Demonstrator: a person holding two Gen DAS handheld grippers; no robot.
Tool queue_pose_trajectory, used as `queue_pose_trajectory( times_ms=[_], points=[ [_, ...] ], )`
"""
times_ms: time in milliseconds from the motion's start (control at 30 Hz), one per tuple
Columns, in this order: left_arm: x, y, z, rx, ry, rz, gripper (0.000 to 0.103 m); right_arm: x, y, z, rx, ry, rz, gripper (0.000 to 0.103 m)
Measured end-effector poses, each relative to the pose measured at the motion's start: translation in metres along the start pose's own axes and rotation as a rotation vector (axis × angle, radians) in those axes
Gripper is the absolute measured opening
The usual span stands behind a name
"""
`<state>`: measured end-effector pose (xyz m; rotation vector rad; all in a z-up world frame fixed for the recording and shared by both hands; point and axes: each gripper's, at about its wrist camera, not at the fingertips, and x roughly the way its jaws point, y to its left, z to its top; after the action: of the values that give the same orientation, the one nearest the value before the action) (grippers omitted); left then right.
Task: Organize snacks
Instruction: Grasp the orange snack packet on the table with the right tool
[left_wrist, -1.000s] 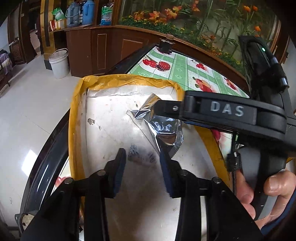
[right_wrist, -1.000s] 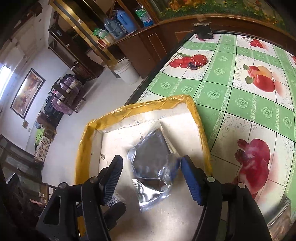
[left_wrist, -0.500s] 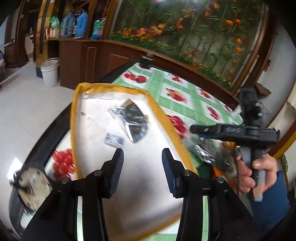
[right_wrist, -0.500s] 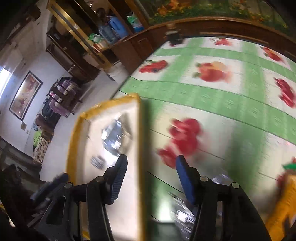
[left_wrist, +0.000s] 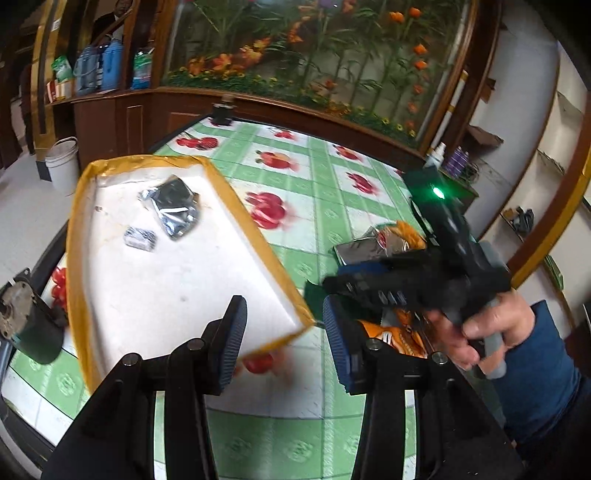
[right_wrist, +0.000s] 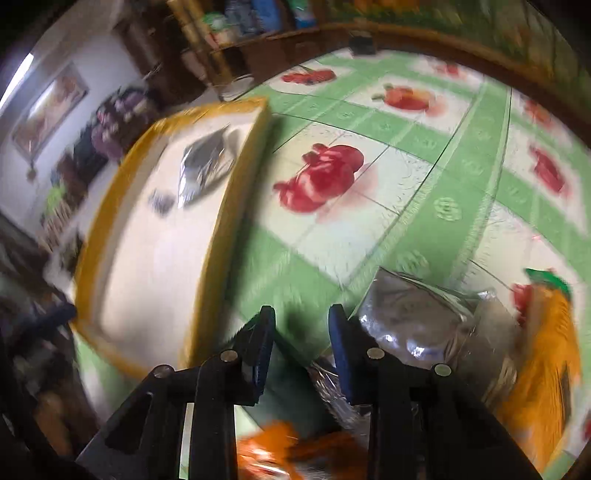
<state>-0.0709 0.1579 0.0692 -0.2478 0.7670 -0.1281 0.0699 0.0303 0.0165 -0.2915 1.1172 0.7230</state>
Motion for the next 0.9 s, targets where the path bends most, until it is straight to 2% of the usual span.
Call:
queue_pose_trajectory(
  times_ms=[133,233,333,433,467,533,600,700,767,800,900],
  points=[
    [-0.002,-0.014,-0.010,0.019,0.014,-0.032,0.041,-0.021,0.006,-0.047,-0.068,0.028,0.042,0.033],
    [-0.003,-0.022,-0.020,0.022,0.033,-0.067,0.041,-0.041,0.000,-0.077,-0.062,0.031,0.093,0.033],
    [-0.004,-0.027,-0.031,0.014,0.051,-0.080,0.041,-0.065,-0.013,-0.098,-0.016,-0.055,0.217,0.037],
    [-0.010,-0.028,-0.037,0.014,0.055,-0.072,0.041,-0.085,-0.005,-0.109,-0.093,-0.114,0.275,0.053],
    [-0.012,-0.027,-0.038,0.011,0.050,-0.063,0.041,-0.090,0.001,-0.112,-0.130,-0.149,0.294,0.063],
    [-0.015,-0.023,-0.039,-0.006,0.038,-0.055,0.041,-0.091,0.015,-0.115,-0.169,-0.175,0.299,0.065],
    [-0.015,-0.019,-0.040,-0.028,0.036,-0.051,0.041,-0.084,0.024,-0.115,-0.184,-0.188,0.241,0.064],
    [-0.011,-0.016,-0.042,-0.047,0.039,-0.053,0.041,-0.066,0.025,-0.111,-0.143,-0.130,0.283,0.065],
    [-0.010,-0.016,-0.047,-0.048,0.049,-0.047,0.041,-0.056,0.027,-0.112,-0.148,-0.104,0.255,0.064],
    [-0.010,-0.016,-0.050,-0.047,0.056,-0.043,0.041,-0.055,0.029,-0.114,-0.160,-0.080,0.243,0.066],
    [-0.018,-0.013,-0.059,-0.044,0.067,-0.032,0.041,-0.057,0.044,-0.126,-0.256,0.048,0.320,0.066]
  ],
)
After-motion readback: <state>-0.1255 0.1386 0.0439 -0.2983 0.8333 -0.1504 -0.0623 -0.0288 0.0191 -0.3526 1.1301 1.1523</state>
